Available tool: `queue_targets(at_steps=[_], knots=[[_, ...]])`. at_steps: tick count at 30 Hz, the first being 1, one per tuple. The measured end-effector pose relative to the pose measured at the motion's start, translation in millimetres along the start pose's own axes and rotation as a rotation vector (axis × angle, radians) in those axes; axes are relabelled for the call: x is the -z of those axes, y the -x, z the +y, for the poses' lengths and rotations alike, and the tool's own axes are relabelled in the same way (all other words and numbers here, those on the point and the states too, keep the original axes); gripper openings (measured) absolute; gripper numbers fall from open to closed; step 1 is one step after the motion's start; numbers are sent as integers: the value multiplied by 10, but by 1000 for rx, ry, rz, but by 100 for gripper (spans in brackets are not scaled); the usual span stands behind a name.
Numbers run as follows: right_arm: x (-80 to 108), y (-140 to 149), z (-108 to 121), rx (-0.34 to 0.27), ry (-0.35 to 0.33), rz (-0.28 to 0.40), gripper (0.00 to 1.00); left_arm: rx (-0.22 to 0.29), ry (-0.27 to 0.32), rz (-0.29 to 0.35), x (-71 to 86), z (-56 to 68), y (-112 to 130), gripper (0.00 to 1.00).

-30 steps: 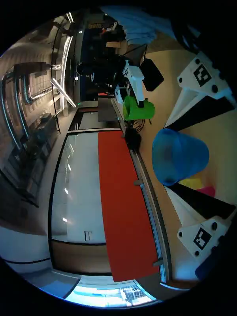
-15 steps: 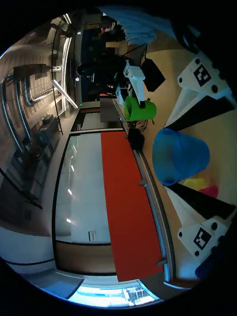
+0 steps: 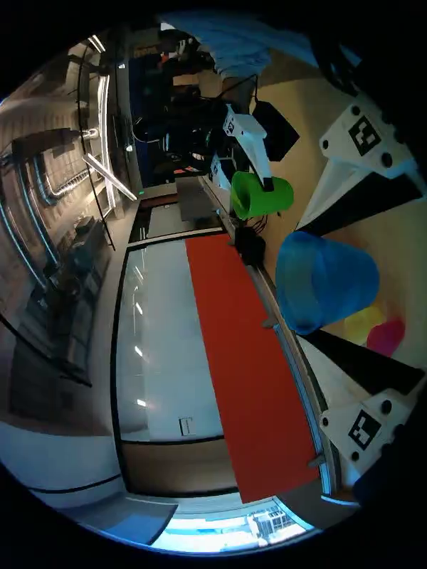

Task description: Pour water

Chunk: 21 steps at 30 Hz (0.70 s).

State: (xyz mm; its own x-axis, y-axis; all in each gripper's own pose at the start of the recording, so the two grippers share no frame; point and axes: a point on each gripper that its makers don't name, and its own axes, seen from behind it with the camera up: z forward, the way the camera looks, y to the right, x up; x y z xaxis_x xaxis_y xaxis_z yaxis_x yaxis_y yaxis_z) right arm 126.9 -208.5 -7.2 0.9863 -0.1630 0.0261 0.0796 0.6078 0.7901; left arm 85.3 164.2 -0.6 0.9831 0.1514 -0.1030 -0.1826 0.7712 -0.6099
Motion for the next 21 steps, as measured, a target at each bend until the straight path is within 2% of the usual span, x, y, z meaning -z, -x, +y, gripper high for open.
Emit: queue_targets(at_steps=[21], knots=[[-263, 139, -332, -10, -76, 15, 89, -250, -50, 31, -44, -14, -429, 88]])
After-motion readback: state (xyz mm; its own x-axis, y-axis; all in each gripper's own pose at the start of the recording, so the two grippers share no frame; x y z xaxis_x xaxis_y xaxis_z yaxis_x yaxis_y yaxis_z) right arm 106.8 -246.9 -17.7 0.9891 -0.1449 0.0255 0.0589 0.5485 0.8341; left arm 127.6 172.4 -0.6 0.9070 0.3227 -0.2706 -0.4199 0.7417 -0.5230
